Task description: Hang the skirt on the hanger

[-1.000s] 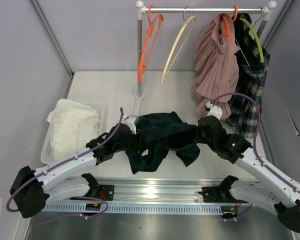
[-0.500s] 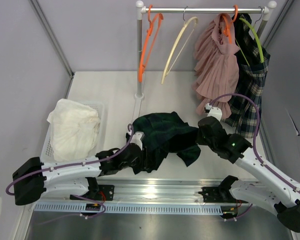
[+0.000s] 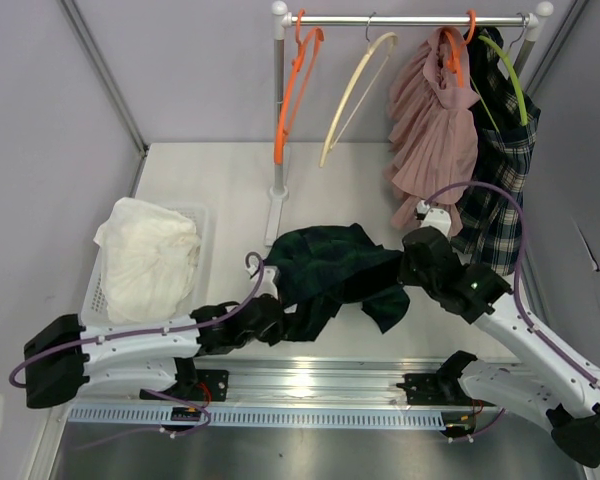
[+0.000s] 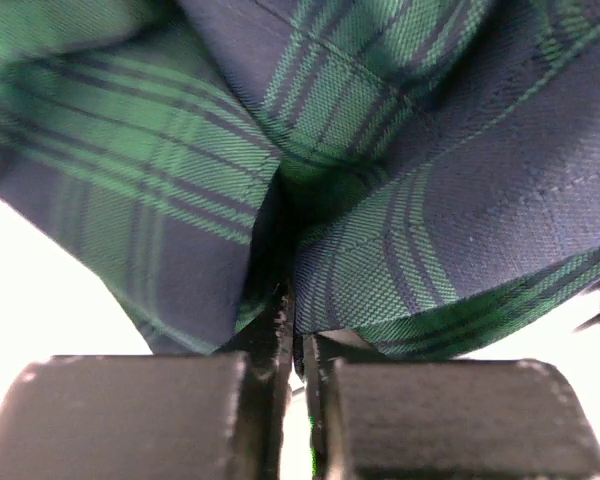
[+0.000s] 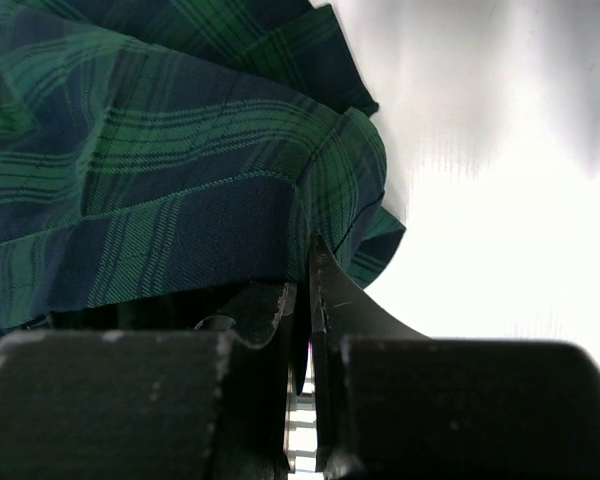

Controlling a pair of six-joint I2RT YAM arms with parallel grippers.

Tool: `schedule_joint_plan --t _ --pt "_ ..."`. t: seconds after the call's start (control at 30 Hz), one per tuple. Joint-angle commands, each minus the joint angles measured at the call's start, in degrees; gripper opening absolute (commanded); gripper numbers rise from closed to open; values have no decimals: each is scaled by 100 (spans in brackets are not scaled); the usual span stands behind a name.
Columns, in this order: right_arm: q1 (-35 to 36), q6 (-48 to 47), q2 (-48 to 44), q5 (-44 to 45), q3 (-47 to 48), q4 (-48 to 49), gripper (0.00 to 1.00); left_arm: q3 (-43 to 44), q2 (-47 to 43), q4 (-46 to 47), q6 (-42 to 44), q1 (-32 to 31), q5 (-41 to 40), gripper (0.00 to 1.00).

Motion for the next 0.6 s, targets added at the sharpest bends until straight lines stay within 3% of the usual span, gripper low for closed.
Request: schedule_joint_plan --t 0.0,0.2,0.37,0.57 --pt "-94 -224 -59 126 560 -71 0 695 -522 -800 448 221 -710 0" --pt "-270 -584 46 109 1333 -352 0 2039 -1507 -2145 1669 1398 -245 0" --pt "-436 -926 11 3 1931 -633 0 3630 -1464 -3305 2400 1462 -481 0" --pt "-463 -1147 134 -94 2837 -1029 0 5018 -1086 -3966 3050 1690 -482 0"
